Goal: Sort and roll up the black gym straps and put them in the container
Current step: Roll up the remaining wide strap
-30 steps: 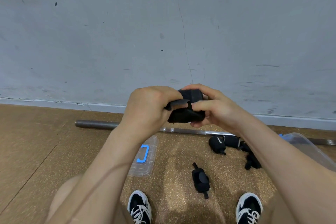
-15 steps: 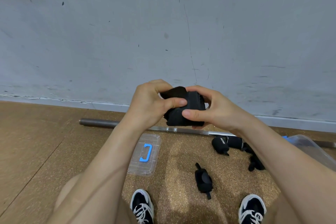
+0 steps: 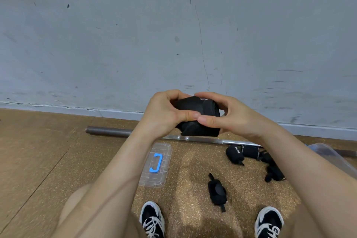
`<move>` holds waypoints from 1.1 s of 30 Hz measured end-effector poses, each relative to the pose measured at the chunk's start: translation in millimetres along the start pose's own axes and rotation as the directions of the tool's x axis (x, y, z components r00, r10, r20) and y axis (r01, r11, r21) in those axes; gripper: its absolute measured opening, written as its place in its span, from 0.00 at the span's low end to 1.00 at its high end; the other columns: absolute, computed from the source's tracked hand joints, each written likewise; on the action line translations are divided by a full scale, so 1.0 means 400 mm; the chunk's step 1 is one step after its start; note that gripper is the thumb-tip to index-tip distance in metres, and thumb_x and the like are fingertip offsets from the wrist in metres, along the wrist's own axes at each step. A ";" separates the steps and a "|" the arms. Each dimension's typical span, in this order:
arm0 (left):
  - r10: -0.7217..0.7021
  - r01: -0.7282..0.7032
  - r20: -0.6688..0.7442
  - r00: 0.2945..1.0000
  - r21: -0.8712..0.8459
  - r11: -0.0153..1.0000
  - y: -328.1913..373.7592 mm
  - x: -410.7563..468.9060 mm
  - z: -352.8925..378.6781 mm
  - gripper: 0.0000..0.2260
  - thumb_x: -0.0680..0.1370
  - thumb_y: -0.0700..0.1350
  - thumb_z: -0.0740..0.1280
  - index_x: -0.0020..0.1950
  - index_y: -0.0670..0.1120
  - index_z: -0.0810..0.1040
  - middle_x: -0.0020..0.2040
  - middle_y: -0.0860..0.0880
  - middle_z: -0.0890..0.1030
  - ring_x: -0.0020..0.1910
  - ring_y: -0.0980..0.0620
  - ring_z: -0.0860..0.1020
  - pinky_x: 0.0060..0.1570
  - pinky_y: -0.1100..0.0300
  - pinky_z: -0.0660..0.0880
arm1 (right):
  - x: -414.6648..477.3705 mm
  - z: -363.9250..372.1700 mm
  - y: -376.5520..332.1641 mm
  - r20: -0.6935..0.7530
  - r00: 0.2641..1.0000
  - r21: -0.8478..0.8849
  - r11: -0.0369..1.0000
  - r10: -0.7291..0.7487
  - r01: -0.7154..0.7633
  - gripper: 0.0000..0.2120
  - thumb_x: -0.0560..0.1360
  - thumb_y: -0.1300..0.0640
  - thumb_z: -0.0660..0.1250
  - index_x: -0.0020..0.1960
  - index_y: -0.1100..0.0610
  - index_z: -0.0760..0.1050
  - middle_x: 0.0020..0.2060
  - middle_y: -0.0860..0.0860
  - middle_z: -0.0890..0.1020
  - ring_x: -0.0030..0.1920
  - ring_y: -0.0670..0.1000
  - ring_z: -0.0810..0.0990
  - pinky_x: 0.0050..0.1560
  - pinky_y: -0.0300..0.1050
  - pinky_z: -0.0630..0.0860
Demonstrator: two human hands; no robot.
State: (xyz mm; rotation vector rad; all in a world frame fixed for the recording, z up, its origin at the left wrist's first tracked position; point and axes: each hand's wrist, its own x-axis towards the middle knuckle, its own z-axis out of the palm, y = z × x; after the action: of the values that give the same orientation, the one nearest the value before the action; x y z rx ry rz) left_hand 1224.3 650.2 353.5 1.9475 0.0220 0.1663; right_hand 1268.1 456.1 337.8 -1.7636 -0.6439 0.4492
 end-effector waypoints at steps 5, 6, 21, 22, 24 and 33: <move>-0.005 0.017 0.089 0.996 -0.134 0.991 -0.013 0.005 -0.006 0.08 0.71 0.31 0.74 0.39 0.44 0.82 0.48 0.54 0.86 0.48 0.52 0.84 0.44 0.61 0.80 | 0.006 -0.010 0.001 -0.019 1.000 -0.096 0.995 0.012 -0.014 0.33 0.69 0.57 0.79 0.70 0.43 0.71 0.62 0.41 0.78 0.60 0.46 0.80 0.67 0.50 0.74; 0.004 0.005 0.076 0.997 -0.128 0.992 -0.018 0.006 -0.003 0.09 0.70 0.31 0.75 0.40 0.45 0.81 0.50 0.53 0.85 0.49 0.52 0.83 0.45 0.60 0.80 | 0.006 -0.010 0.000 -0.017 1.000 -0.114 0.993 0.013 -0.015 0.34 0.69 0.58 0.79 0.70 0.42 0.71 0.62 0.40 0.77 0.60 0.47 0.80 0.68 0.52 0.74; 0.033 -0.036 -0.075 0.997 -0.041 0.999 -0.036 -0.009 0.107 0.19 0.70 0.63 0.72 0.55 0.54 0.80 0.47 0.56 0.84 0.48 0.58 0.82 0.49 0.61 0.79 | 0.011 0.026 -0.011 -0.154 0.955 0.462 0.873 0.254 -0.157 0.15 0.75 0.41 0.68 0.56 0.49 0.76 0.53 0.50 0.82 0.51 0.53 0.83 0.51 0.54 0.83; 0.013 -0.016 -0.145 0.989 -0.017 1.000 -0.038 -0.015 0.134 0.17 0.72 0.63 0.69 0.55 0.54 0.79 0.47 0.56 0.83 0.49 0.58 0.81 0.51 0.58 0.78 | 0.024 0.043 -0.001 -0.301 0.913 0.428 0.895 0.274 -0.128 0.14 0.77 0.41 0.66 0.52 0.50 0.78 0.50 0.51 0.83 0.50 0.53 0.83 0.52 0.55 0.82; -0.066 0.049 -0.258 0.964 -0.071 0.996 -0.034 -0.023 0.183 0.13 0.76 0.59 0.66 0.53 0.51 0.76 0.47 0.56 0.81 0.49 0.56 0.80 0.52 0.52 0.78 | 0.044 0.073 0.019 -0.543 0.815 0.259 0.964 0.201 -0.066 0.12 0.78 0.43 0.66 0.46 0.51 0.79 0.44 0.50 0.84 0.48 0.53 0.83 0.54 0.56 0.80; -0.019 -0.049 -0.464 0.886 -0.135 0.990 0.025 0.008 0.212 0.09 0.76 0.51 0.69 0.39 0.49 0.76 0.33 0.57 0.79 0.36 0.57 0.77 0.42 0.56 0.76 | 0.042 0.102 0.017 -0.774 0.628 0.004 0.991 -0.084 0.137 0.09 0.81 0.55 0.62 0.43 0.52 0.77 0.35 0.44 0.81 0.38 0.40 0.78 0.39 0.34 0.72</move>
State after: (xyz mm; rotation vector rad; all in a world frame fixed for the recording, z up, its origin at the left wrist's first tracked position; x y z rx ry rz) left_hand 1237.5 568.6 332.4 1.7240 0.3042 0.6278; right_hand 1258.1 495.8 320.2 -1.6357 -0.0998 -0.3944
